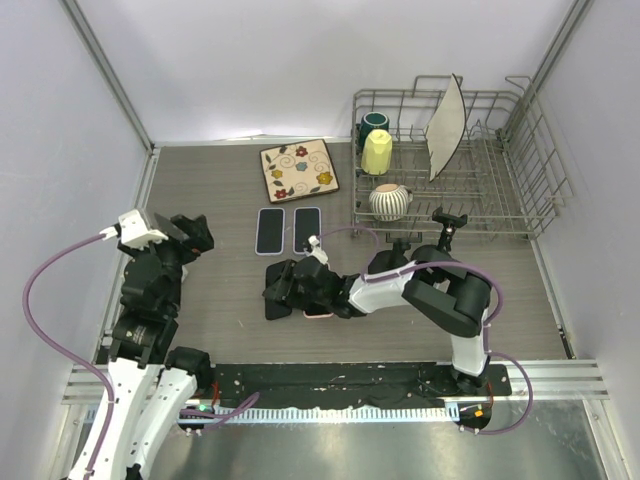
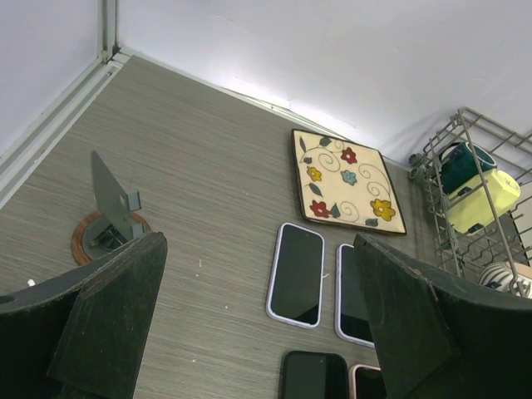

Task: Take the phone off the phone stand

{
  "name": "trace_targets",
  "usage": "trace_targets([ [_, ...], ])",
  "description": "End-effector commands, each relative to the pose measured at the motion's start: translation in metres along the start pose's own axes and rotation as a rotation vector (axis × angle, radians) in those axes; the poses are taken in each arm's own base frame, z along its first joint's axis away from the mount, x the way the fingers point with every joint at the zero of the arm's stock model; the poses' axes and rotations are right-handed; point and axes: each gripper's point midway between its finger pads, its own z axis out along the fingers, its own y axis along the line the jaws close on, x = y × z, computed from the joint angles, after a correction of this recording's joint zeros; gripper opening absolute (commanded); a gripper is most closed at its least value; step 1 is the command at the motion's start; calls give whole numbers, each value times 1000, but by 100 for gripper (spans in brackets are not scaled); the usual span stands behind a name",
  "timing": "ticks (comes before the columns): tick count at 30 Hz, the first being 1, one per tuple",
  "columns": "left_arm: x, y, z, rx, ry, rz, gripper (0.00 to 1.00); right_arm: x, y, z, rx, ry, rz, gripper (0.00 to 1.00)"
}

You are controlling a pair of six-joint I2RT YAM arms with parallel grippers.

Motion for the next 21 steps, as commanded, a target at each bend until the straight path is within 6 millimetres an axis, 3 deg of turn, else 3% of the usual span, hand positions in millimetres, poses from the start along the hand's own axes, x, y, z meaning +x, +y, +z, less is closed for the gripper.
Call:
trace_targets([
  [1, -10, -7, 3, 25, -38, -18, 98, -14, 38, -24, -110, -48, -2, 61],
  [11, -7, -8, 5, 28, -24, -6, 98, -24, 37, -47, -86, -91, -50, 83],
  [21, -4, -7, 7, 23, -9, 5, 97, -32, 31, -58, -37, -123, -117, 85],
])
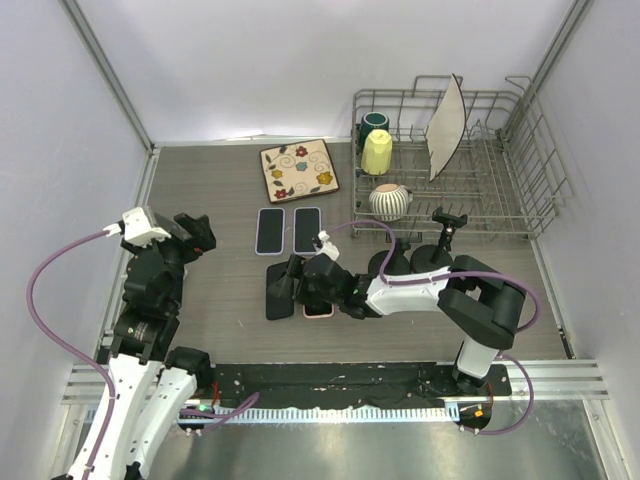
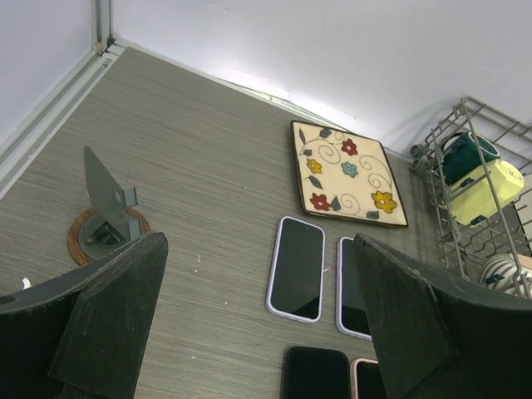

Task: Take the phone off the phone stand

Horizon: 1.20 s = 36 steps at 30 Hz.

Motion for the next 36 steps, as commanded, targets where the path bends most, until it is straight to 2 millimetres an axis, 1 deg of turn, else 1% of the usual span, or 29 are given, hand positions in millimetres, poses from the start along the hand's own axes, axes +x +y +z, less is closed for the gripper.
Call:
trace_targets([
  [1, -11, -5, 2, 18, -37, -5, 97, -23, 22, -14, -32, -86, -66, 86],
  [2, -11, -5, 2, 18, -37, -5, 97, -28, 26, -19, -36, -102, -87, 87],
  [3, -12, -6, 2, 20, -37, -7, 97, -32, 22, -21, -8, -123, -125, 88],
  [5, -12, -6, 1, 26, -40, -7, 97, -44, 28, -32, -12, -164, -165, 89],
  [6, -11, -7, 2, 30, -35, -6, 97, -48, 24, -36, 7, -181, -210, 89],
  [8, -12, -9, 1, 38, -35, -6, 100, -68, 22, -48, 47, -268, -245, 89],
  [10, -15, -11, -1, 51, -42, -10, 100, -96, 22, -70, 92, -385, -275, 92],
  [11, -16, -12, -1, 54, -44, -8, 100, -105, 20, -79, 117, -425, -295, 94],
  [12, -19, -12, -4, 62, -56, -10, 100, -121, 32, -99, 94, -488, -296, 97],
  [13, -21, -12, -5, 64, -62, 4, 100, -136, 31, -112, 132, -555, -354, 98],
  [14, -25, -12, -7, 63, -73, 5, 100, -147, 36, -126, 131, -602, -372, 98],
  [15, -31, -11, -12, 62, -94, 1, 100, -159, 42, -148, 118, -659, -375, 98],
  [16, -35, -9, -14, 54, -107, 0, 100, -173, 41, -167, 158, -727, -436, 98],
  [17, -38, -8, -18, 57, -115, -2, 100, -182, 45, -182, 151, -777, -449, 98],
  [18, -45, -9, -26, 69, -133, -7, 100, -188, 40, -194, 172, -810, -485, 98],
  [19, -49, -9, -31, 78, -143, -9, 100, -198, 46, -222, 151, -868, -483, 98],
  [21, -60, -11, -43, 107, -173, 8, 100, -213, 36, -254, 222, -951, -524, 98],
  [22, -68, -11, -53, 122, -207, 13, 100, -219, 36, -278, 217, -999, -507, 98],
  [23, -74, -8, -60, 119, -235, 17, 100, -227, 29, -296, 266, -1044, -531, 98],
  [25, -91, -1, -77, 110, -311, 7, 100, -231, 19, -318, 299, -1086, -550, 98],
  [26, -97, 3, -81, 99, -351, -7, 100, -236, 18, -344, 267, -1141, -509, 98],
  [27, -101, 6, -86, 93, -382, -23, 100, -235, 9, -352, 307, -1151, -556, 98],
  [28, -111, 10, -100, 103, -445, -55, 100, -236, 4, -362, 309, -1171, -554, 98],
  [29, -114, 12, -102, 106, -486, -74, 100, -238, 0, -382, 288, -1210, -525, 98],
  [31, -119, 19, -111, 94, -553, -98, 100, -237, -18, -398, 338, -1236, -536, 98],
  [32, -122, 23, -119, 104, -613, -121, 100, -238, -25, -417, 327, -1269, -499, 98],
  [34, -120, 33, -115, 49, -616, -122, 100, -237, -36, -430, 343, -1285, -477, 98],
  [35, -115, 34, -106, 21, -585, -109, 100, -236, -42, -444, 323, -1302, -450, 98],
  [36, -113, 35, -105, 14, -580, -111, 100, -237, -42, -453, 303, -1314, -433, 98],
])
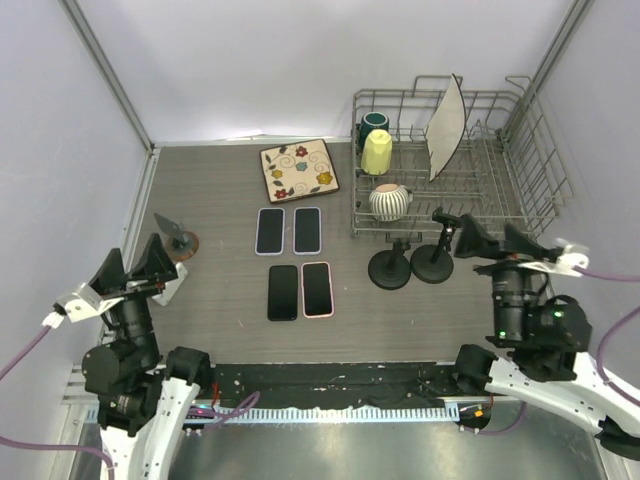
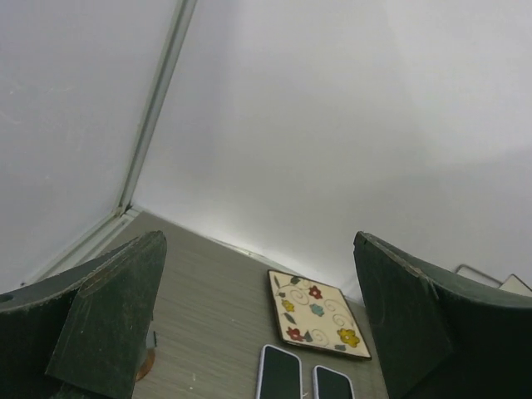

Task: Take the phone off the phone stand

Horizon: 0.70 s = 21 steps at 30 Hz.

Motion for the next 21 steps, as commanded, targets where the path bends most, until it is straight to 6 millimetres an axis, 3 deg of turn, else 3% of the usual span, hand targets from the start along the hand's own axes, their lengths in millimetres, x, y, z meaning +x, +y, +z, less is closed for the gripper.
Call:
trace_targets([
  [1, -5, 15, 1, -76, -59, 7, 100, -26, -39, -12, 72, -33, -13, 98],
  [2, 7, 14, 7, -73, -34, 19, 100, -31, -46, -14, 81, -41, -13, 98],
  [6, 20, 13, 9, -48, -48, 19, 100, -39, -79, -26, 138, -61, -29, 98],
  [8, 18, 13, 4, -32, -62, 19, 100, -37, -86, -30, 141, -72, -27, 98],
  [9, 17, 14, 3, -33, -64, 25, 100, -28, -85, -30, 139, -69, -40, 98],
  [16, 28, 8, 7, -3, -21, 54, 100, -14, -81, -29, 132, -59, -92, 98],
  [21, 53, -3, 16, 52, 96, 93, 100, -9, -80, -28, 126, -59, -116, 98],
])
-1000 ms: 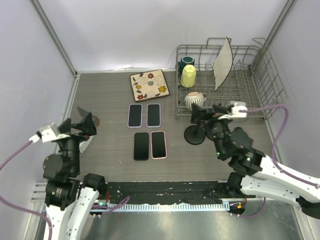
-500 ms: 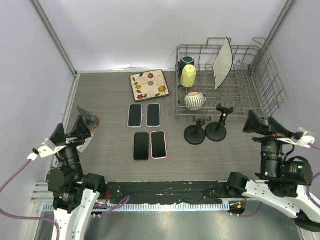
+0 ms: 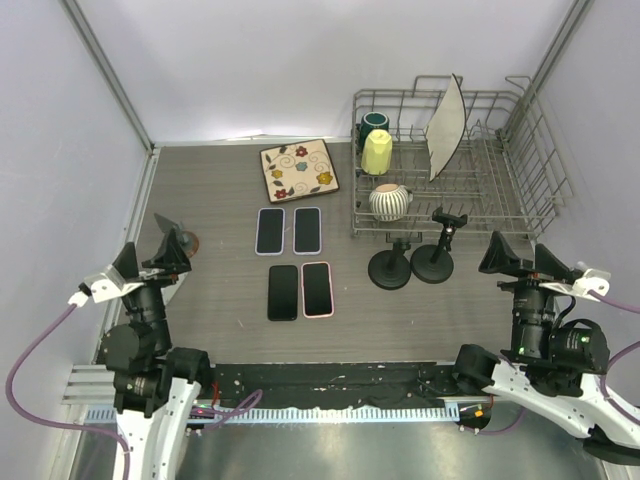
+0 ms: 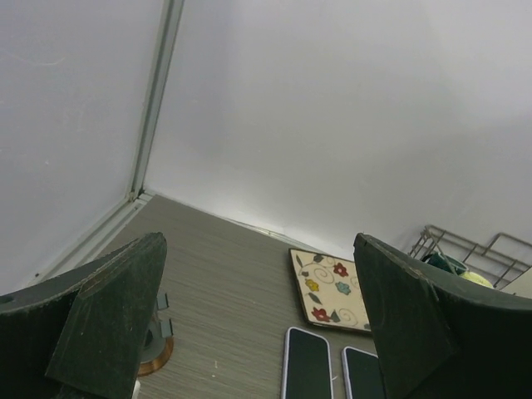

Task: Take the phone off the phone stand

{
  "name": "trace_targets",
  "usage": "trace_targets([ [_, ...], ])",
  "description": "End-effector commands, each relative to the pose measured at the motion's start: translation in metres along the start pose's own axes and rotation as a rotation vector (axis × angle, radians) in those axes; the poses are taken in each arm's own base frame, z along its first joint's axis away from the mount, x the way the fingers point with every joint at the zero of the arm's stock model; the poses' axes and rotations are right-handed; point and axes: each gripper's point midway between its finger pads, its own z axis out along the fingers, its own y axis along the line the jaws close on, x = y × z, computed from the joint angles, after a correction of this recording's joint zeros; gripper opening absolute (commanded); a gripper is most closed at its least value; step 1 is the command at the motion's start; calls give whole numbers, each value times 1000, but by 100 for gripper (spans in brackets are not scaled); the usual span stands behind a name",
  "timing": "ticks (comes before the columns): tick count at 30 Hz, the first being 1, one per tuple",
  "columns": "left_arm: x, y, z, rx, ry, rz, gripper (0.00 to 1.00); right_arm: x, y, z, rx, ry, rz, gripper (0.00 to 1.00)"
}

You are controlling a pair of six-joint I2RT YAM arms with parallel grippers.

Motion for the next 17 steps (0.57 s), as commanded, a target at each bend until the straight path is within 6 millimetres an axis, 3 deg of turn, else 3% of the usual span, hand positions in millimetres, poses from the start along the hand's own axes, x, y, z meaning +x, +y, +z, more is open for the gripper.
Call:
trace_targets([
  [1, 0, -18, 8, 76, 40, 3, 100, 0, 2, 1, -7, -9, -23, 98],
  [13, 12, -27, 14, 118, 100, 27, 100, -1, 2, 0, -11, -7, 6, 98],
  [17, 13, -22, 15, 90, 104, 41, 100, 2, 8, 1, -27, -6, -18, 98],
])
